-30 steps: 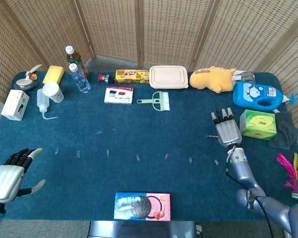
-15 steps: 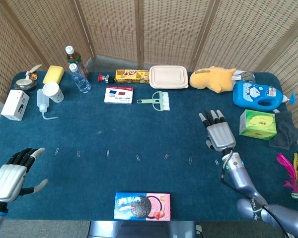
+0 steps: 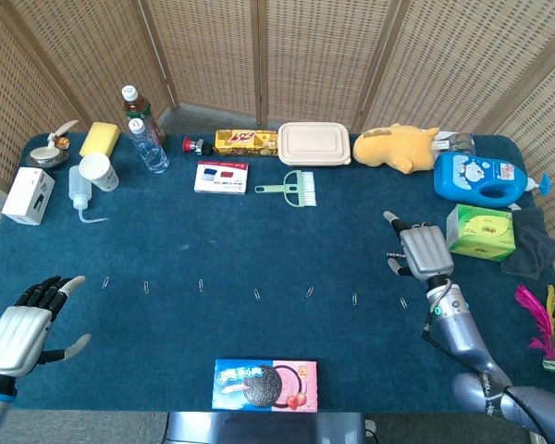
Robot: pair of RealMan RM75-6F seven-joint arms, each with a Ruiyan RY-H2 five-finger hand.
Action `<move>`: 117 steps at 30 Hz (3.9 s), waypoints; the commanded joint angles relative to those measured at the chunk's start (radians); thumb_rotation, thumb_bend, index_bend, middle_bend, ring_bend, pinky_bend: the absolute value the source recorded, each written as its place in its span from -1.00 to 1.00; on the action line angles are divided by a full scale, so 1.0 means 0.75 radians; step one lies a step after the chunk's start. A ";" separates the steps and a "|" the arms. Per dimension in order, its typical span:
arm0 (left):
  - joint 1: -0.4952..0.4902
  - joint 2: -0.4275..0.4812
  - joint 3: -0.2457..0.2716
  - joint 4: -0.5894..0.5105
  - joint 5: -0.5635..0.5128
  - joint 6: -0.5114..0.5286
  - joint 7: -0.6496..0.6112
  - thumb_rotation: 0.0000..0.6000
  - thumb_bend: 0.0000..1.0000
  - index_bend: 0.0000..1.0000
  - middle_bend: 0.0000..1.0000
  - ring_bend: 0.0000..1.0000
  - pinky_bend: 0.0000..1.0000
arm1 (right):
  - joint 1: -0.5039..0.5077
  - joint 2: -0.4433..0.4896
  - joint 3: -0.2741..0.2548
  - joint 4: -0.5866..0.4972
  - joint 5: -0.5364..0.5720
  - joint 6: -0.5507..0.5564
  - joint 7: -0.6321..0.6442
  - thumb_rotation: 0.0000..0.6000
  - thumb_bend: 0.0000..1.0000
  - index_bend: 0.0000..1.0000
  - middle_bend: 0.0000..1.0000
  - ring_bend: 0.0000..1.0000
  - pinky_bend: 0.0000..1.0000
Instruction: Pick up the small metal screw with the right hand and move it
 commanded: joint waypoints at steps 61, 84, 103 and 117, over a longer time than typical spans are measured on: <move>-0.058 0.028 -0.042 -0.034 -0.019 -0.025 0.046 0.53 -0.22 -0.81 -0.65 -0.75 -0.68 | 0.130 -0.148 -0.094 0.357 0.288 -0.220 -0.167 0.78 -0.20 -0.04 0.73 0.94 0.74; -0.046 0.032 -0.035 -0.022 -0.017 -0.006 0.027 0.54 -0.22 -0.82 -0.65 -0.75 -0.68 | 0.135 -0.207 -0.095 0.433 0.316 -0.216 -0.222 0.80 -0.20 -0.04 0.73 0.93 0.74; -0.036 0.035 -0.029 -0.015 -0.017 0.003 0.015 0.54 -0.22 -0.83 -0.65 -0.76 -0.68 | 0.129 -0.238 -0.092 0.470 0.322 -0.211 -0.241 0.80 -0.20 -0.04 0.73 0.93 0.73; -0.036 0.032 -0.028 -0.003 -0.021 -0.001 0.003 0.53 -0.22 -0.83 -0.65 -0.76 -0.68 | 0.124 -0.257 -0.089 0.495 0.317 -0.205 -0.243 0.81 -0.20 -0.05 0.73 0.92 0.73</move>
